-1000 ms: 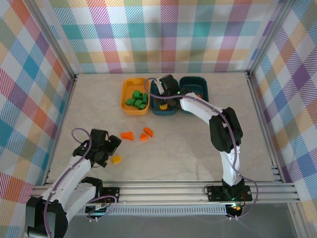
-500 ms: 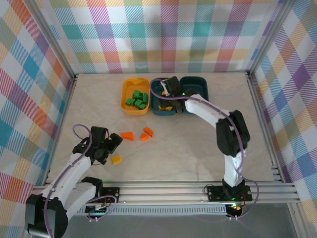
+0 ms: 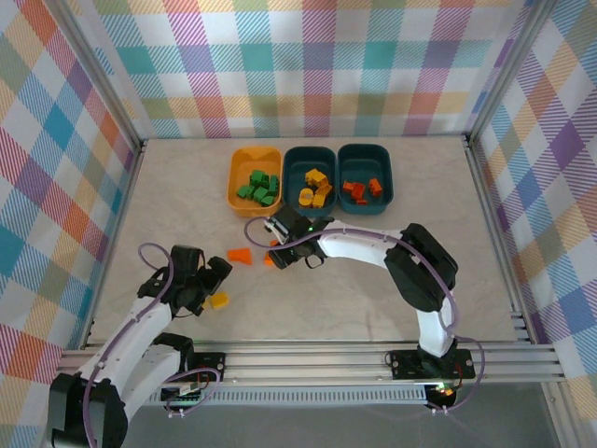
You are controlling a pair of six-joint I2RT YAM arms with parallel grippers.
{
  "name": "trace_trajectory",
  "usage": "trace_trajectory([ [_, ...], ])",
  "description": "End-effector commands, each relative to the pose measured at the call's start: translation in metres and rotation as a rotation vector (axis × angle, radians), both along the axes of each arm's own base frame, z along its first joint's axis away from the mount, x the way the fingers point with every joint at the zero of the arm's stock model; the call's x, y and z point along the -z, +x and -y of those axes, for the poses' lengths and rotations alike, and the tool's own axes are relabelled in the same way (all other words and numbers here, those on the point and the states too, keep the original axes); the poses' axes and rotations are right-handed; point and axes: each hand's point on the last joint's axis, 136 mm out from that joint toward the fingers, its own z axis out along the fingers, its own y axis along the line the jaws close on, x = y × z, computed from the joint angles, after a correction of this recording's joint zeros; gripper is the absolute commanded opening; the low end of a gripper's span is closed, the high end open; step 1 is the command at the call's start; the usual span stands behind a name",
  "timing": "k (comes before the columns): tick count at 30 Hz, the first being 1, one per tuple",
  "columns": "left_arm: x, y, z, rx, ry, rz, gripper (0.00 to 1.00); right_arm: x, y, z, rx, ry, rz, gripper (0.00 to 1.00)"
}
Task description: Sort the legos into containers by color
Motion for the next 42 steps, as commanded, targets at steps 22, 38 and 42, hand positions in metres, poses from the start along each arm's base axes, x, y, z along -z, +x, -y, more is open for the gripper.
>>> trace_trajectory([
  [22, -0.003, -0.008, -0.002, -0.008, -0.013, 0.021, 1.00, 0.033, 0.029, -0.019, -0.045, -0.038, -0.013, 0.48],
  [38, -0.006, 0.003, 0.011, 0.017, -0.080, 0.040, 1.00, -0.081, 0.117, 0.103, 0.371, 0.095, 0.223, 0.27],
  [42, -0.005, 0.007, 0.022, 0.062, -0.118, 0.062, 0.99, -0.065, 0.158, 0.173, 0.572, 0.052, 0.155, 0.27],
])
